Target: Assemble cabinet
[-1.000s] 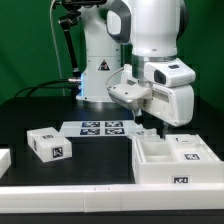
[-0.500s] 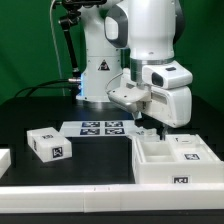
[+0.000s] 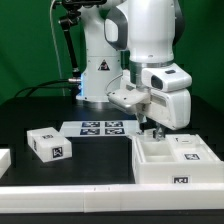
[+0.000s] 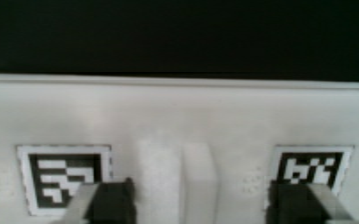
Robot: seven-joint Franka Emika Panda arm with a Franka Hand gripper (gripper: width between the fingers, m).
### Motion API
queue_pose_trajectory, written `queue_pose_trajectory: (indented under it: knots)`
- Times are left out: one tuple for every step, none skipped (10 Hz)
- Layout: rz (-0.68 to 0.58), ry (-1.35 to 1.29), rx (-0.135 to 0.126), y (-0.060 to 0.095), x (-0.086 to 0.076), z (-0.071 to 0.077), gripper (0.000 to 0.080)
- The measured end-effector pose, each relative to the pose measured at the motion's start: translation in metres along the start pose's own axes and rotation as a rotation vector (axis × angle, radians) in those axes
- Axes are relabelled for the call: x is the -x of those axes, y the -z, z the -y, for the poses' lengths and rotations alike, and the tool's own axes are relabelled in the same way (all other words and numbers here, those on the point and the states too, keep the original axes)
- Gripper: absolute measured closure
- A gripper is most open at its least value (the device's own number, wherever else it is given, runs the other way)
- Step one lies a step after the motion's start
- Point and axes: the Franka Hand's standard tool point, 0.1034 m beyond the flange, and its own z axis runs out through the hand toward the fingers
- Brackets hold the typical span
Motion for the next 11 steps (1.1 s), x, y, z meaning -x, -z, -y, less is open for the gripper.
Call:
queue_pose_trajectory:
  knots:
    - [0.000,-0.002,0.000,0.000,0.001,0.000,0.0562]
    - [0.000,-0.005,0.000,0.000,0.002,0.001,0.0562]
    - [0.000,-0.005,0.001,0.000,0.002,0.000,0.0733]
    - [0.000,-0.005,0.002,0.000,0.002,0.000,0.0733]
    - [0.000,-0.005,0.002,0.000,0.002,0.000,0.0732]
    - [0.000,-0.005,0.002,0.000,0.002,0.000,0.0732]
    - [0.000,-0.005,0.002,0.000,0.002,0.000,0.0732]
    - [0.000,-0.005,0.002,0.000,0.002,0.000,0.0732]
    - [0.000,-0.006,0.002,0.001,0.002,0.000,0.0732]
    - [0.006,-0.026,0.007,0.004,0.003,-0.001,0.0732]
    - [0.015,-0.061,0.018,0.011,0.005,-0.003,0.0732]
